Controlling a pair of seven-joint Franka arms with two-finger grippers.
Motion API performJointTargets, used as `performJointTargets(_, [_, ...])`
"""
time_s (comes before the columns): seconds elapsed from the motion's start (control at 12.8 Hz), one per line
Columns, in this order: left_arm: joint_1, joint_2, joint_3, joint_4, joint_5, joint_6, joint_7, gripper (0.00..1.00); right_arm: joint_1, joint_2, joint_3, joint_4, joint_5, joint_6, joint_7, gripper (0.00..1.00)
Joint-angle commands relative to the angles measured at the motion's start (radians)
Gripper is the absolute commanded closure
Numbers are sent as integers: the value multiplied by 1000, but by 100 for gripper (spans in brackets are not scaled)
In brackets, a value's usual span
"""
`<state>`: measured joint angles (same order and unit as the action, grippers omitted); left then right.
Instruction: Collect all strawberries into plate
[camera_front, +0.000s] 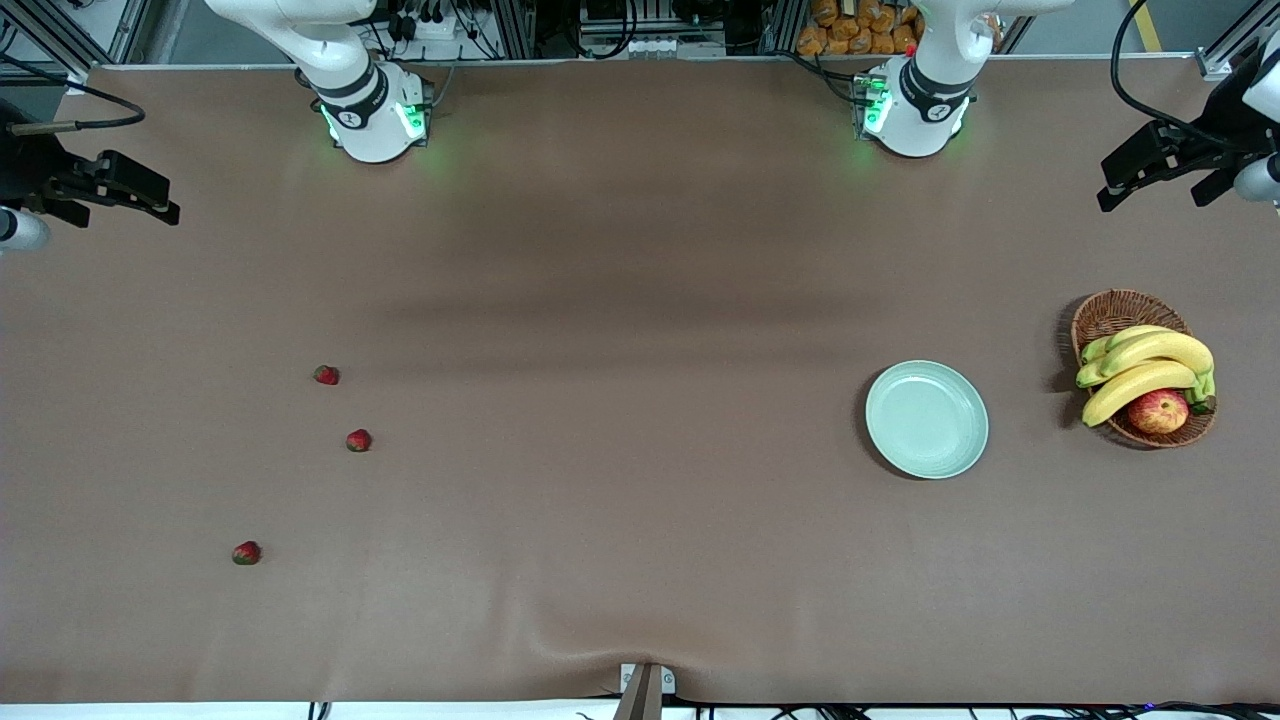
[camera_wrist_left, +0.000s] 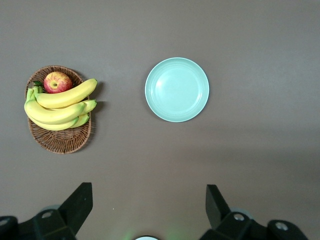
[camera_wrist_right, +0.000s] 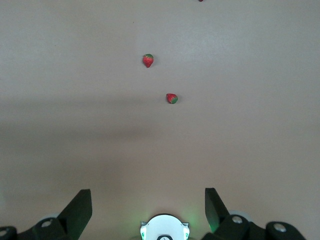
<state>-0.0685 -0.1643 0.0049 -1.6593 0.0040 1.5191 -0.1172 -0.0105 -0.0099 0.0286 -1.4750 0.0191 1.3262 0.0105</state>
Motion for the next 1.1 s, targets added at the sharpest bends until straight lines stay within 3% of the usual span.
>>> performJointTargets(0.0, [-22,11,10,50,13,-48,1,0,7,-9,-1,-2,1,-4,14,0])
performJointTargets(0.39, [-24,83,0,110,42,-56,2,0,7,-5,-1,-2,1,-1,16,0])
performJointTargets(1.02, [-17,98,-16,30,40,-7,-2,0,14,5,-2,-21,-1,39,14,0])
